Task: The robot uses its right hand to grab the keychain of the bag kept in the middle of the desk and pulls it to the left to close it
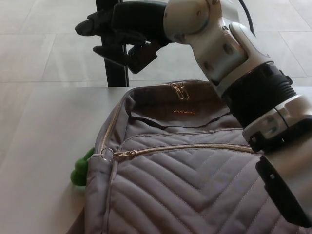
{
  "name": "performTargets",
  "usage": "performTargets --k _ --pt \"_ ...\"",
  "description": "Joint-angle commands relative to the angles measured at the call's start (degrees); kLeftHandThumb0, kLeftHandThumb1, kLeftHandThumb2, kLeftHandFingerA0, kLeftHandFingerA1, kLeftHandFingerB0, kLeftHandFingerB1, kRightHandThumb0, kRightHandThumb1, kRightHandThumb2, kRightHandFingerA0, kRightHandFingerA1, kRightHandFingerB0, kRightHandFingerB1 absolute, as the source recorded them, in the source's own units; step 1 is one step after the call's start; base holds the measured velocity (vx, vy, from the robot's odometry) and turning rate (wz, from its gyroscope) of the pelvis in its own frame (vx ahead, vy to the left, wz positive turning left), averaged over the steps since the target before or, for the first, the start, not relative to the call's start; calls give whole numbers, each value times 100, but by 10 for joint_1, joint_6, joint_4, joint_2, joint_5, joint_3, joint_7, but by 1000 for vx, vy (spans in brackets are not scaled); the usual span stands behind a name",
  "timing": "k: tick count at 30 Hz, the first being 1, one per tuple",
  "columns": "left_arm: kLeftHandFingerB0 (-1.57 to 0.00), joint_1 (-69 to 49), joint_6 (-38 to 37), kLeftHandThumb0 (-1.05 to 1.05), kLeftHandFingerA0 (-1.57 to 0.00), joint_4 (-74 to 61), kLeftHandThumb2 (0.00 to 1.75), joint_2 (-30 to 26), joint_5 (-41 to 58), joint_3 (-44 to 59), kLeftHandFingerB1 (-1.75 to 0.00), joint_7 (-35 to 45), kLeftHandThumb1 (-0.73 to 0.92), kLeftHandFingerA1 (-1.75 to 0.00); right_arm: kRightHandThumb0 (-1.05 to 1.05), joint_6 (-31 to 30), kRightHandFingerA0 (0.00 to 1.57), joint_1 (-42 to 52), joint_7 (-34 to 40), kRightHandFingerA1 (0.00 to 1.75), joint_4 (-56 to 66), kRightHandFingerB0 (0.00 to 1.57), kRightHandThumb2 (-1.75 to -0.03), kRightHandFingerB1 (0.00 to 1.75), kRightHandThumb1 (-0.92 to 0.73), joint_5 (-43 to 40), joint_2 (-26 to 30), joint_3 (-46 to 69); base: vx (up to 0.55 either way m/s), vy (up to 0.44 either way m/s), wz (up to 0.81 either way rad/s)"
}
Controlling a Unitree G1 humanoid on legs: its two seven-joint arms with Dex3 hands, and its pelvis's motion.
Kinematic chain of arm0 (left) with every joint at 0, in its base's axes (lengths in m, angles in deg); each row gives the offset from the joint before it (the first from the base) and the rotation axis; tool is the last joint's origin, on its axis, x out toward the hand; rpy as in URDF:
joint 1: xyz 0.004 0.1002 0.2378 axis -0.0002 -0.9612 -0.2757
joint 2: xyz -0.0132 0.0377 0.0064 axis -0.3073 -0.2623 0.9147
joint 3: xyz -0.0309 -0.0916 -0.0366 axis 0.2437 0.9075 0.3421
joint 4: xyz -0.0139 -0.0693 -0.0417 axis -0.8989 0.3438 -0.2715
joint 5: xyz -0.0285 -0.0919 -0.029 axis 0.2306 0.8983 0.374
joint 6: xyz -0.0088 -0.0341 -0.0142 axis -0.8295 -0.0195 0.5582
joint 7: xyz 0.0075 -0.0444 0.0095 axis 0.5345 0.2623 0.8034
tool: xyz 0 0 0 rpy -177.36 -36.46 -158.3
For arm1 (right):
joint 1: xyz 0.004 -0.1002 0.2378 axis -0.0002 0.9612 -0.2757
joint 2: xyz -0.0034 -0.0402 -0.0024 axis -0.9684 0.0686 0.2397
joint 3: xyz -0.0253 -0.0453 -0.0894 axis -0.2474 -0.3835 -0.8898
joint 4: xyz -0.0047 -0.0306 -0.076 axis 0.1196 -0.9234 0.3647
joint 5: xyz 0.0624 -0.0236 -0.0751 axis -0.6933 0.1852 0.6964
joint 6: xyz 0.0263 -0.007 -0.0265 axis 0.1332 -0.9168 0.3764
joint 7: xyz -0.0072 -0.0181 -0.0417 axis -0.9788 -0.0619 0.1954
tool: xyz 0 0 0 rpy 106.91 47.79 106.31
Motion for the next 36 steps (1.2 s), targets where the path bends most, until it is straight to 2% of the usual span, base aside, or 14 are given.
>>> performTargets --k 1,6,7,8,11,12,13,21,22,23,24,28,30,36 --pt "-54 13 -35 -83 -58 -36 81 -24 51 39 -41 45 92 -54 -80 5 27 666 73 47 55 16 -100 41 -67 -183 559 771 0 0 0" --pt "-48 14 -75 -82 -64 -142 79 -14 34 0 -38 90 92 -47 -81 20 21 613 9 47 208 9 -98 39 -67 -161 491 721 0 0 7" --pt "-40 14 -77 -81 -56 -161 117 -10 32 -6 -52 93 78 -59 -81 24 21 608 -2 47 238 9 -97 39 -65 -162 476 709 0 0 0" --pt "-49 8 -80 -86 -60 -192 76 -5 34 -12 -40 100 92 -52 -79 19 21 601 -13 47 273 9 -97 39 -66 -165 459 694 0 0 0" --pt "-43 8 -85 -85 -58 -216 77 -1 36 -18 -38 117 92 -47 -77 -1 25 593 -32 49 332 10 -97 40 -66 -170 440 667 0 0 0" --pt "-38 8 -83 -82 -56 -224 117 1 45 -16 -52 132 79 -60 -76 10 24 591 -31 49 338 10 -97 40 -66 -179 437 662 0 0 0" --pt "-46 -2 -77 -85 -61 -249 75 8 54 -17 -38 143 92 -54 -78 22 20 589 -29 49 330 8 -98 41 -66 -182 447 661 0 0 0" --pt "-41 -51 -61 -90 -52 -293 80 19 56 -16 -39 156 92 -52 -80 71 24 606 17 54 207 6 -69 25 -92 -203 535 725 0 0 0" --pt "-44 -56 -49 -86 -55 -301 78 21 56 -16 -37 155 92 -54 -80 60 47 606 25 39 197 25 -65 30 -78 -202 547 738 0 0 0" --pt "-36 -54 -47 -84 -50 -278 122 21 48 -15 -50 147 82 -63 -78 55 45 611 49 42 134 26 -64 32 -78 -205 598 784 0 0 0" --pt "-43 -53 -44 -86 -54 -267 82 20 42 -14 -39 140 92 -55 -76 72 44 625 61 45 89 26 -64 32 -79 -208 632 814 0 0 0" --pt "-42 -40 -37 -87 -52 -238 83 15 38 -6 -40 129 92 -53 -84 91 43 685 118 58 3 25 -101 47 -66 -202 691 870 0 0 0" --pt "-44 -39 -22 -84 -56 -234 81 15 45 1 -38 132 92 -53 -81 97 41 724 125 51 -6 30 -65 33 -80 -204 692 895 0 0 0" --pt "-43 -23 -4 -84 -54 -204 80 11 50 16 -41 119 92 -54 -71 178 35 853 167 51 -61 25 -65 30 -80 -226 619 903 0 0 0"
